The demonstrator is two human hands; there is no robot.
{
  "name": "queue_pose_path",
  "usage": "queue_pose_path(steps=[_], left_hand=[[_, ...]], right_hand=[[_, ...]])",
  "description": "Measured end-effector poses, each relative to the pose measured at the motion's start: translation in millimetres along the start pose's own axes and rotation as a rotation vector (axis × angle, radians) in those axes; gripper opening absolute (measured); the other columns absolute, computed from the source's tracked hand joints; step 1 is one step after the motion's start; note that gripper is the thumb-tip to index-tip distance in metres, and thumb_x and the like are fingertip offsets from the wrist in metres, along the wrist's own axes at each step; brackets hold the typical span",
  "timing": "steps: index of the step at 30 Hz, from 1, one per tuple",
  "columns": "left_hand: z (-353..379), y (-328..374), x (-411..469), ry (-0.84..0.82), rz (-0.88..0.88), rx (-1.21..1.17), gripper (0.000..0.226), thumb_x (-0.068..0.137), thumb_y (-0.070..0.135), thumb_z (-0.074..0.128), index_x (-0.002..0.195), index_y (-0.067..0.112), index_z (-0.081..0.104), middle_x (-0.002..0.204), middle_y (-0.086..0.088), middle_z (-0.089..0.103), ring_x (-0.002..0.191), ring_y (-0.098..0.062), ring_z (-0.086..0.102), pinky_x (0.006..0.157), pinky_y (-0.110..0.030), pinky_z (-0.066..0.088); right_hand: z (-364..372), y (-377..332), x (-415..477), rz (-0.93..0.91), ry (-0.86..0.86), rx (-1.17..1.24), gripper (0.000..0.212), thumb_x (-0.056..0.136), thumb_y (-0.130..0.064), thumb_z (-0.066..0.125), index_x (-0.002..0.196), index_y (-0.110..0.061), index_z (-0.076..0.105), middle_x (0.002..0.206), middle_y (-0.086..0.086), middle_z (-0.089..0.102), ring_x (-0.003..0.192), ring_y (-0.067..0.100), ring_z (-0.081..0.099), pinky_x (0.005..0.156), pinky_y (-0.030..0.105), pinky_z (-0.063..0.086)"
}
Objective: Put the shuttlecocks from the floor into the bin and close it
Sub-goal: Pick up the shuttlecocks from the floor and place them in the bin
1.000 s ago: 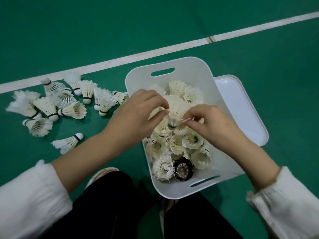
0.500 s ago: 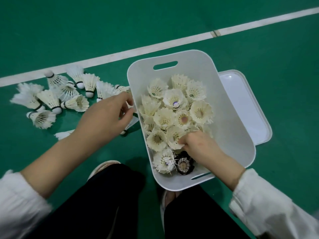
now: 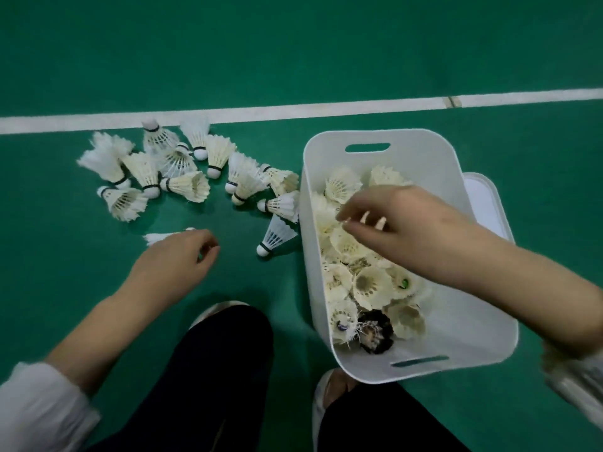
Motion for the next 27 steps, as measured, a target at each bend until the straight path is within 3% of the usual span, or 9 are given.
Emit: queue_pose_path(steps=[5,11,14,17,21,24,27], left_hand=[[6,-70,-14,-0.005,-0.237,0.013,0.018,0.09,0.03,0.049,0.089,0.016,0.06,0.089,-0.01,0.067,0.079,-0.03,0.061,0.064,-0.036,0.048],[6,-117,-20,0.084,-0.382,0.022,0.026,0.092,0.033,0.046,0.084,0.01,0.057,0.078,-0.015,0.063,0.072,-0.033,0.059,0.06,-0.036,0.048],[10,-125,-15,0.122,-0.451,0.003,0.036,0.094,0.041,0.042,0.087,0.008,0.053,0.083,-0.018,0.061,0.079,-0.035,0.058,0.064,-0.036,0.042],[27,-134,-7,0.118,-0.51,-0.117,0.039,0.094,0.045,0.04,0.094,0.007,0.05,0.095,-0.019,0.061,0.087,-0.036,0.057,0.069,-0.039,0.041],[35,-129,-1,0.241,-0.475,-0.381,0.026,0.095,0.026,0.046,0.106,0.003,0.053,0.104,-0.018,0.061,0.093,-0.033,0.056,0.074,-0.034,0.039],[39,-132,-1,0.275,-0.473,-0.575,0.021,0.095,0.019,0.047,0.108,0.006,0.056,0.105,-0.014,0.063,0.087,-0.029,0.062,0.073,-0.032,0.045],[44,-132,-5,0.272,-0.455,-0.728,0.013,0.095,0.016,0.048,0.101,0.008,0.055,0.101,-0.009,0.065,0.061,-0.005,0.065,0.068,-0.032,0.052]], right_hand=[[57,-66,74,-0.14,-0.014,-0.008,0.022,0.092,-0.019,0.046,0.104,-0.014,0.065,0.104,0.002,0.067,0.093,0.018,0.059,0.069,0.023,0.035],[134,-41,131,0.085,-0.067,0.009,0.025,0.089,-0.016,0.049,0.108,-0.005,0.061,0.11,0.014,0.063,0.1,0.029,0.057,0.075,0.029,0.04],[146,-23,137,0.187,-0.044,-0.031,0.036,0.089,-0.011,0.048,0.124,-0.001,0.048,0.126,0.019,0.048,0.113,0.034,0.049,0.088,0.033,0.04],[158,-10,137,0.28,-0.037,-0.077,0.049,0.09,-0.008,0.05,0.134,0.002,0.032,0.134,0.019,0.03,0.12,0.034,0.038,0.081,0.023,0.038],[169,-3,131,0.433,-0.009,0.184,0.071,0.091,-0.008,0.047,0.147,-0.007,0.003,0.146,0.023,0.017,0.129,0.039,0.034,0.099,0.04,0.038],[171,-4,132,0.504,0.031,0.268,0.067,0.091,-0.008,0.048,0.145,-0.005,0.008,0.142,0.024,0.028,0.125,0.038,0.04,0.096,0.039,0.039],[175,-11,135,0.486,0.036,0.213,0.052,0.09,-0.009,0.053,0.134,0.002,0.029,0.136,0.022,0.039,0.12,0.034,0.046,0.093,0.033,0.04]])
Point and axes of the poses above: each hand's wrist, its own x-axis towards the middle knuckle, its own z-axis out of the palm, y = z × x, the point moved 9 cm from there along x, towards the middle knuckle
